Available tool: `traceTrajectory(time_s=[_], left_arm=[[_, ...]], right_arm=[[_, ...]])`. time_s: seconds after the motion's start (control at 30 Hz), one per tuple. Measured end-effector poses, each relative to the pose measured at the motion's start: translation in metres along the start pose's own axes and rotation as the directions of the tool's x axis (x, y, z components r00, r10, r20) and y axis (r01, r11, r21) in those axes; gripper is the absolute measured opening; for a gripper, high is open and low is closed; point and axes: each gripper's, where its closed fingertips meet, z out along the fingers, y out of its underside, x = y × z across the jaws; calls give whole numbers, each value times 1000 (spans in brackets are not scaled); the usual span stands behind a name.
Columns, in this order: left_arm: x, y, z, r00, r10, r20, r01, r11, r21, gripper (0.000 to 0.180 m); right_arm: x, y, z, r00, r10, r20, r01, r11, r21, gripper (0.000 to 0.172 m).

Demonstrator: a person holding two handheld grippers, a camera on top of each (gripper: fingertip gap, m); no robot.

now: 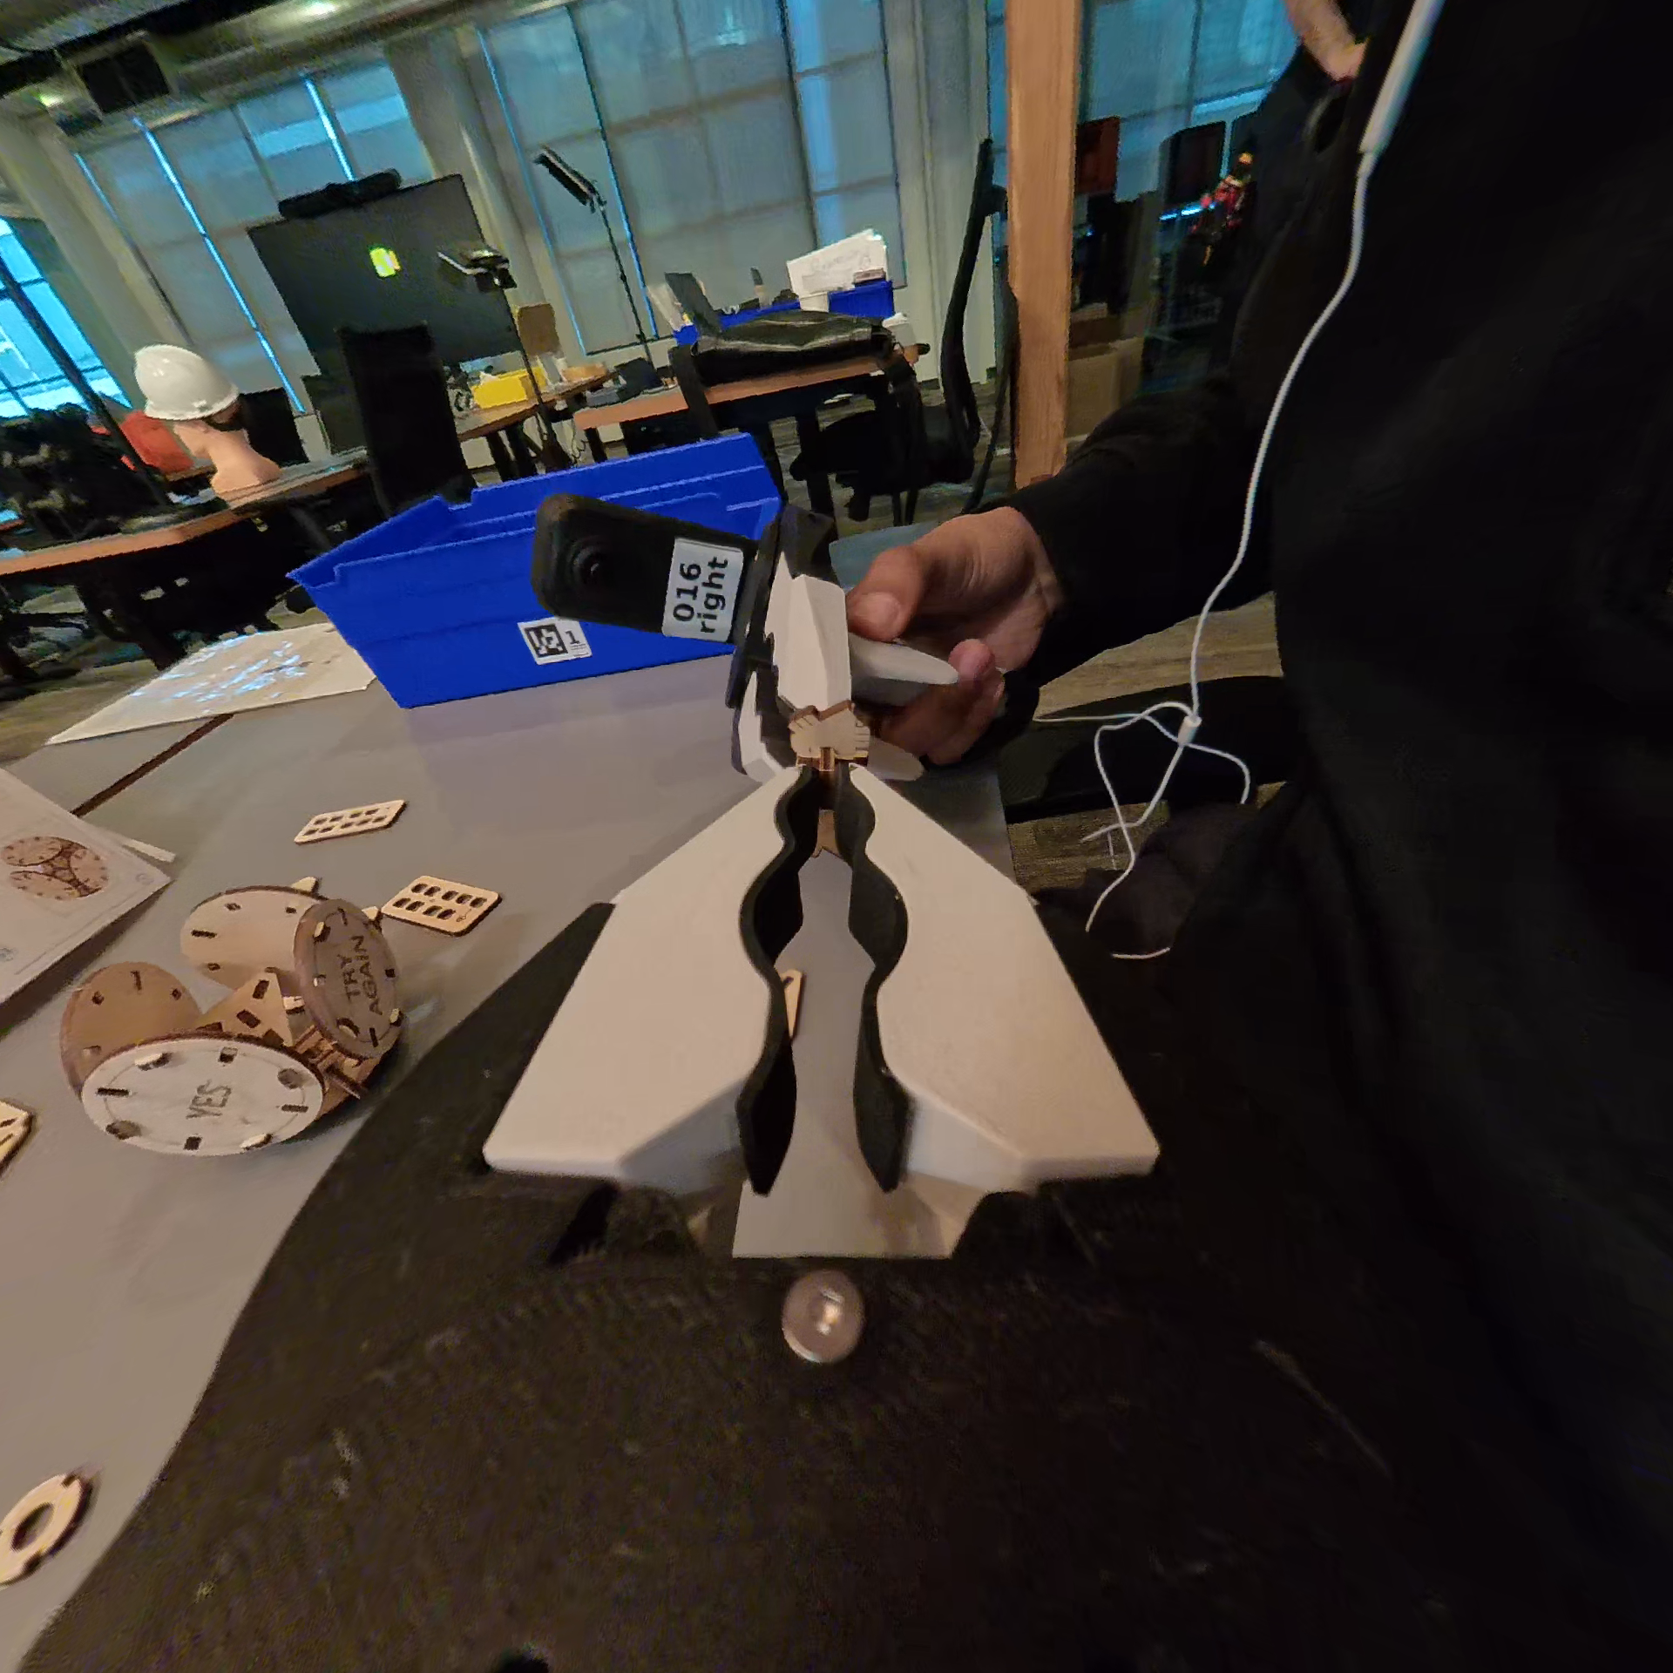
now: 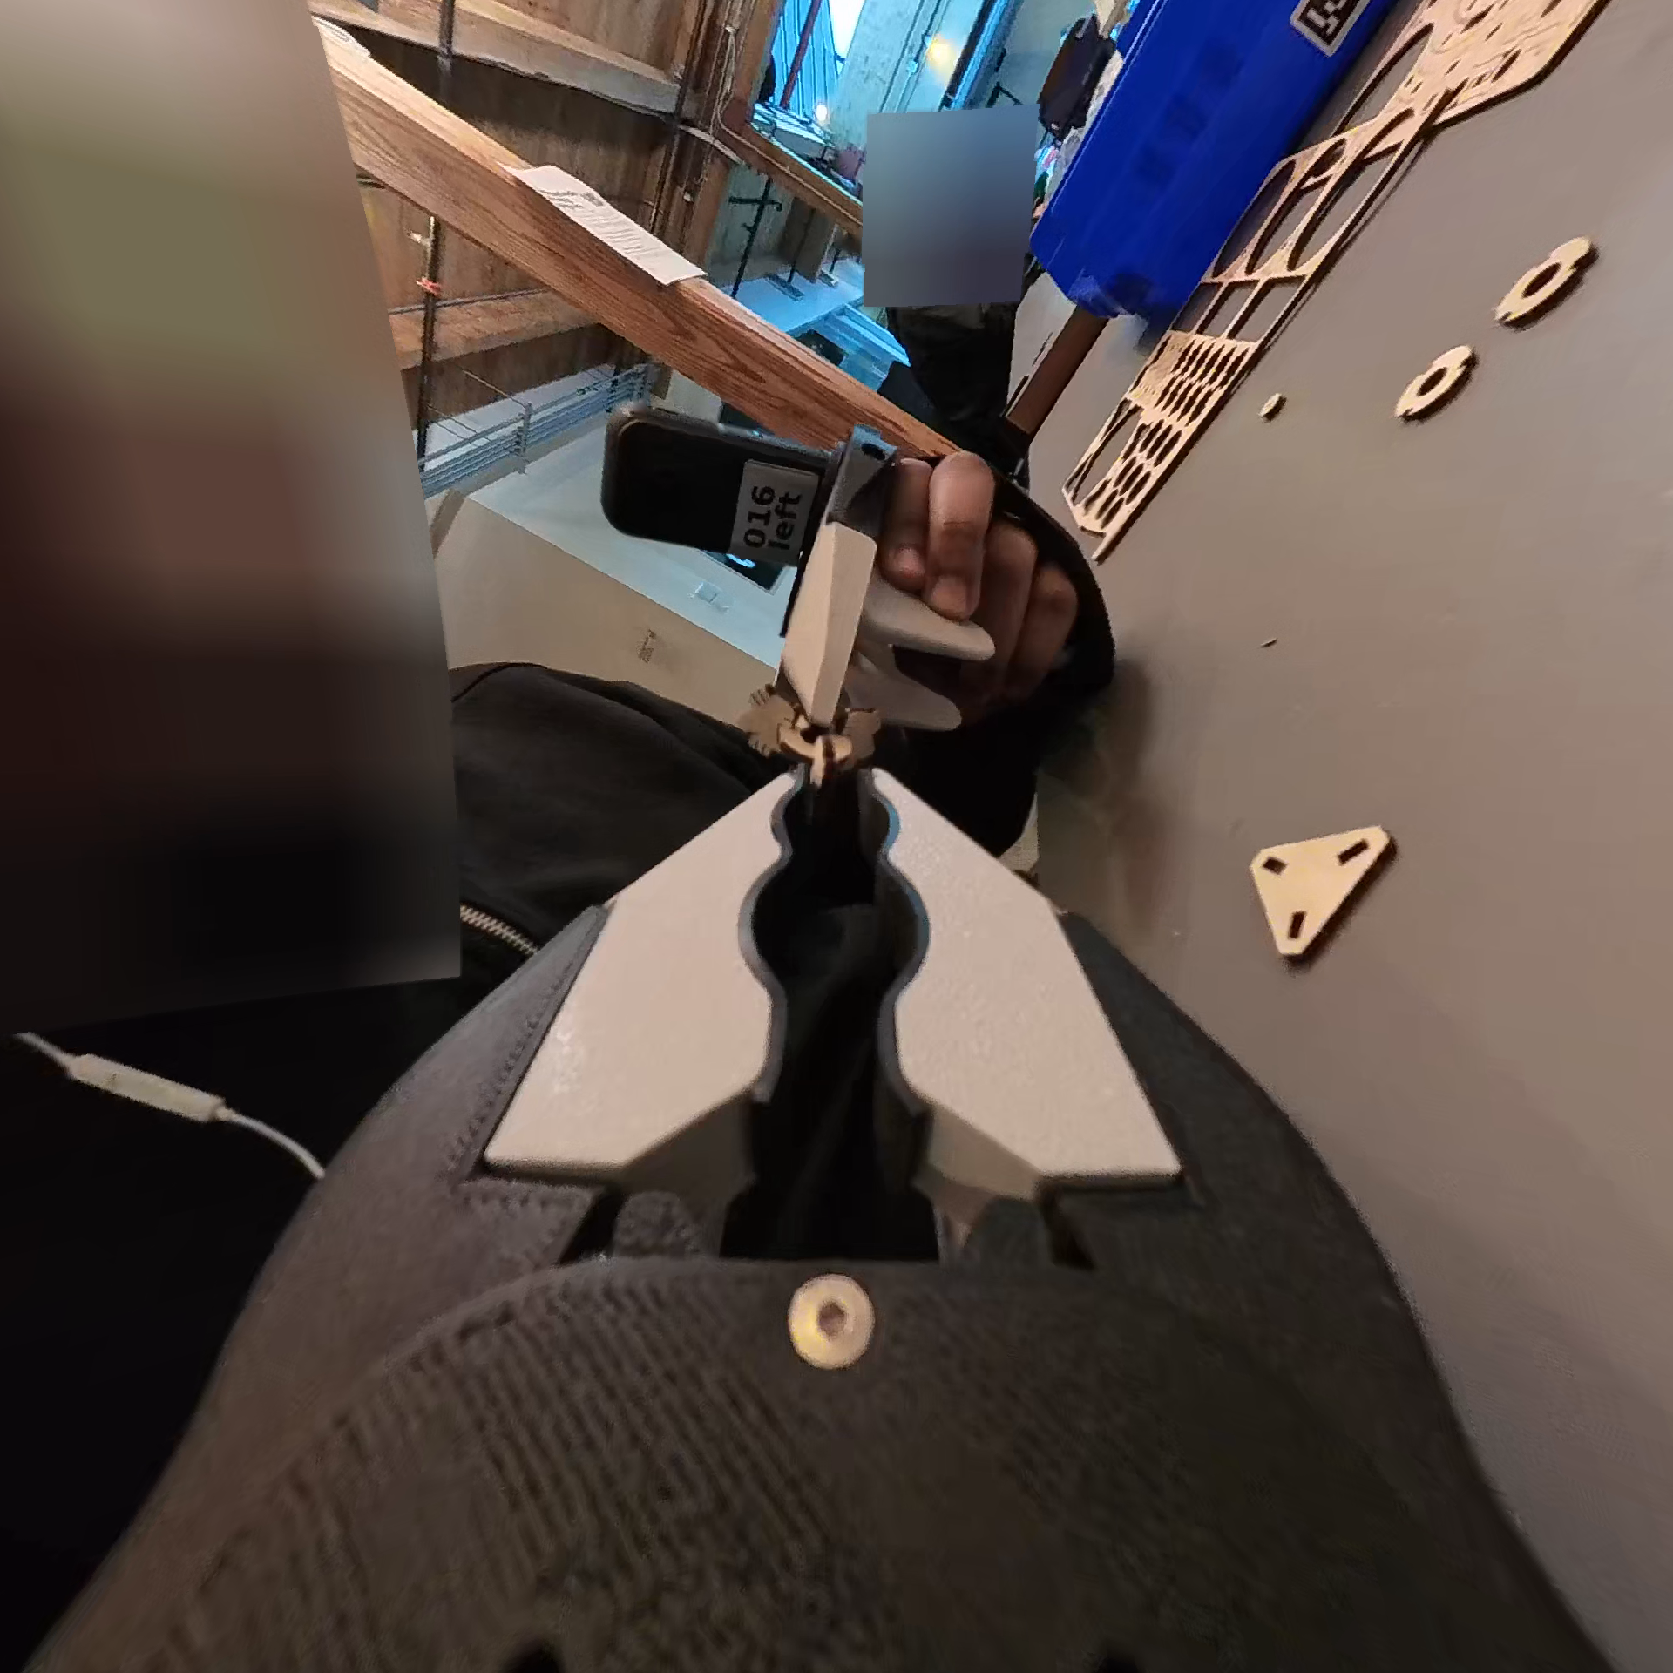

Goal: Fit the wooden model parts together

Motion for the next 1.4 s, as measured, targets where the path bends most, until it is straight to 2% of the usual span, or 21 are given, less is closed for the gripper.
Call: traceTrajectory(time_s=[0.27,0.43,0.67,0.97,1.23,1.4], left_arm=[[9,-3,4,997,66,28,-65,998,-22,0],[13,0,5,997,78,16,-77,996,-44,0],[23,3,6,998,55,-29,-58,993,-100,1],[25,14,7,996,-8,-85,-1,994,-111,1],[25,18,10,995,-26,-99,13,991,-130,1],[23,22,12,995,-12,-97,-3,988,-155,1]], right_arm=[[-8,5,-5,999,29,42,-30,999,16,1],[-7,9,-6,999,36,17,-36,999,-2,1],[-7,20,-6,999,42,-26,-43,997,-59,0],[1,26,-7,996,57,-70,-64,993,-100,0],[10,29,-8,991,80,-103,-90,991,-96,0],[9,26,-11,992,104,-73,-108,992,-57,0]])
